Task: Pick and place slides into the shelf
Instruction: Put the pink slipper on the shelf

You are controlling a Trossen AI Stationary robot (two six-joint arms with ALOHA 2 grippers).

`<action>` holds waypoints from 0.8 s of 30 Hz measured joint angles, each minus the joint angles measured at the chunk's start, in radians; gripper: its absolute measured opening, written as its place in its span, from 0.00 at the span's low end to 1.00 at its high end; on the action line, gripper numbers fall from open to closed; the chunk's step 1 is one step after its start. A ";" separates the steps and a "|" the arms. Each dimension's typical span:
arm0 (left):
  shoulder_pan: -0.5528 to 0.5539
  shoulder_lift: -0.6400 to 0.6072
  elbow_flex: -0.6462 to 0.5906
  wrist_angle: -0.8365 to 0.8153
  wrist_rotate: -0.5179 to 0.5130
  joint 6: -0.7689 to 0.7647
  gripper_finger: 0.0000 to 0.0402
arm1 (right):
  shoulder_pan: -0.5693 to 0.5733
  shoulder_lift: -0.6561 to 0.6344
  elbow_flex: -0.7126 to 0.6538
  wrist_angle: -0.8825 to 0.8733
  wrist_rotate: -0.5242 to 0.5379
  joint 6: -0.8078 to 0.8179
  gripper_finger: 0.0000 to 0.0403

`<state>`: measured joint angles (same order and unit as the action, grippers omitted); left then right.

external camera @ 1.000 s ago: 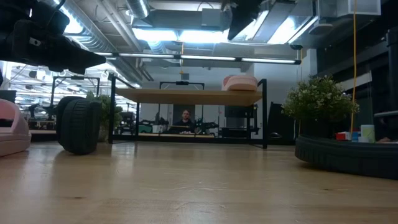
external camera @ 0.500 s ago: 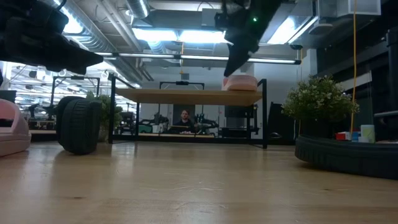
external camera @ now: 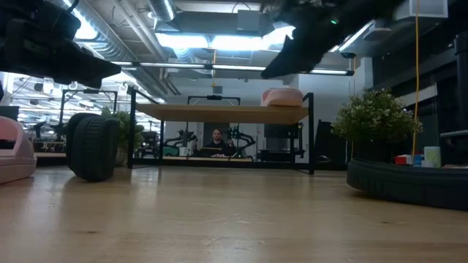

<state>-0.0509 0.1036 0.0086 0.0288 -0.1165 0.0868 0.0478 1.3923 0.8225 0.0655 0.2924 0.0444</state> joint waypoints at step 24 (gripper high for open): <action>-0.106 0.001 0.080 0.012 0.067 -0.166 0.00 | 0.291 -0.037 -0.300 0.558 0.034 -0.080 0.01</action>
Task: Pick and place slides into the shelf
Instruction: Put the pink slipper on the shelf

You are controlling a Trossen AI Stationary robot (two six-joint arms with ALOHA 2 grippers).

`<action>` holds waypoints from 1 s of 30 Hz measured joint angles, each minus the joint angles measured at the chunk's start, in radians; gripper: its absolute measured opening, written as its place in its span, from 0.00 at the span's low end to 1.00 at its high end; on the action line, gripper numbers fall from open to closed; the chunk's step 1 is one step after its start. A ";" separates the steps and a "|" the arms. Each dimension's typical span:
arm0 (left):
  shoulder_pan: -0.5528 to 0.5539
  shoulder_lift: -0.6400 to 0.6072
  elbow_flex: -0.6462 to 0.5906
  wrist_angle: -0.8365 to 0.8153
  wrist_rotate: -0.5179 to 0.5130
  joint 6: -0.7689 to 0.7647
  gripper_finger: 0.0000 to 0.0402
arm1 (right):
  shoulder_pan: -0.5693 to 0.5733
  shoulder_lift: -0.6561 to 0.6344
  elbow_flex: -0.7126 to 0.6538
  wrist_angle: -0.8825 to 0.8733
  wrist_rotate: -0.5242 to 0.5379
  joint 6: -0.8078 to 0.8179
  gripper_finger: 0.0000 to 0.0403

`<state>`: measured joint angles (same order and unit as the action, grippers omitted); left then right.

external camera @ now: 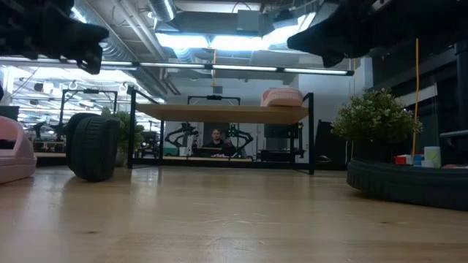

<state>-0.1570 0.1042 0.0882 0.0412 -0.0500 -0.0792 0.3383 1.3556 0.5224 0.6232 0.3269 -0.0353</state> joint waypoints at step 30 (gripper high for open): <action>-0.459 0.604 0.520 -0.651 -0.427 -0.408 0.00 | 0.006 0.000 0.000 -0.028 0.003 0.002 0.01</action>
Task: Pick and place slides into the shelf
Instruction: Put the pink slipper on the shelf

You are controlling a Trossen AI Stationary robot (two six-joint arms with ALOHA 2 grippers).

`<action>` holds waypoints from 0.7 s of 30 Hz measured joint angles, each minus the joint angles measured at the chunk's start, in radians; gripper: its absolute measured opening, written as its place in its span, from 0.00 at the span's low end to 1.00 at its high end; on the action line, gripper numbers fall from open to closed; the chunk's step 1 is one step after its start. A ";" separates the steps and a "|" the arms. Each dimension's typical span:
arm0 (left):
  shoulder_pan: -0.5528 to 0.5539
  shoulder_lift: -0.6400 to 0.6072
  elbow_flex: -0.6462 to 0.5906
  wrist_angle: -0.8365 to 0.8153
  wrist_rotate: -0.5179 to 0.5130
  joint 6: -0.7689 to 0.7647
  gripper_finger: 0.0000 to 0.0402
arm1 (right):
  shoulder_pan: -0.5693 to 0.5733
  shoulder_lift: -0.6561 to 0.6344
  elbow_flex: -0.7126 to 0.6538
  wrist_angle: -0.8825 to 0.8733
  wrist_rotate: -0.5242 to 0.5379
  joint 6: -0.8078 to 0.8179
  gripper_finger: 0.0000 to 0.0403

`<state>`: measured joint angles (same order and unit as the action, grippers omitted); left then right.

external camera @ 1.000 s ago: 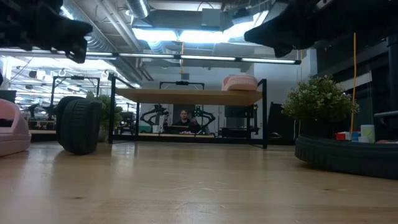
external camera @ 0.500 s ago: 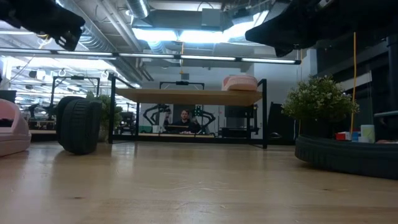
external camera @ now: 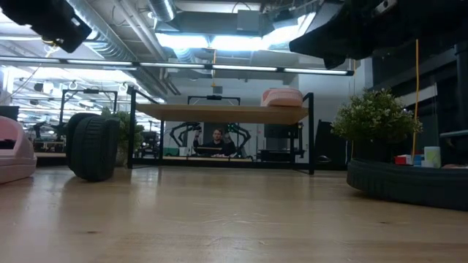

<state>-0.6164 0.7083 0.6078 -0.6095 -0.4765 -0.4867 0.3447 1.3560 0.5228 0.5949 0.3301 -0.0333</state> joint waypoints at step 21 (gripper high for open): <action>-0.245 0.522 0.396 -0.506 0.067 -0.683 0.00 | -0.002 0.000 0.000 -0.005 0.000 0.003 0.01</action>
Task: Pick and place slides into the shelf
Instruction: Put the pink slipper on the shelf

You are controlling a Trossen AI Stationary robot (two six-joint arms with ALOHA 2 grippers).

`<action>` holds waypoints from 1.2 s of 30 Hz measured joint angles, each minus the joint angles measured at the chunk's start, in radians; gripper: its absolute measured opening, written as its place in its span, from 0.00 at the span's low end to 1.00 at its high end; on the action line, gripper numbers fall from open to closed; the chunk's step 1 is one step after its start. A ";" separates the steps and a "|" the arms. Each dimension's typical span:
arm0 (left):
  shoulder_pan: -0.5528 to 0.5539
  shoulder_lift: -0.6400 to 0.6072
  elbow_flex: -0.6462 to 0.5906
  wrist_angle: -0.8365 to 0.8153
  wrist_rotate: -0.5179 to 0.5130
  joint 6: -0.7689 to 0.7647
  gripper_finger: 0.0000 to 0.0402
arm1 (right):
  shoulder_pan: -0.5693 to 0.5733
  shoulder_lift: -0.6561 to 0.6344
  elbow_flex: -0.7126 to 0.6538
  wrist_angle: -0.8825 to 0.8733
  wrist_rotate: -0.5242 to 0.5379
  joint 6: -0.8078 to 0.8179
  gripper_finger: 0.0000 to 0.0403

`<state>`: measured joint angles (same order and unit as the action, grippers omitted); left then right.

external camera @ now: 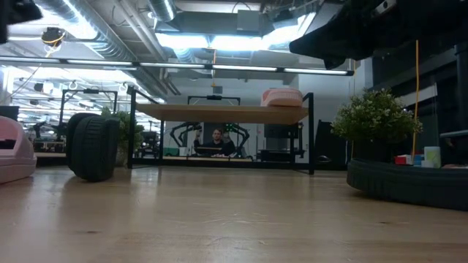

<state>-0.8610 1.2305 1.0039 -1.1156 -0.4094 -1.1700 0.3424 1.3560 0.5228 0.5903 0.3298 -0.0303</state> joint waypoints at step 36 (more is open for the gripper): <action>-0.046 0.459 0.215 -0.141 0.154 -0.305 0.00 | 0.000 0.000 0.000 -0.013 0.000 -0.024 0.01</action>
<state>-0.9070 1.6890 1.2194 -1.2564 -0.2554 -1.4748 0.3424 1.3560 0.5228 0.5770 0.3298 -0.0546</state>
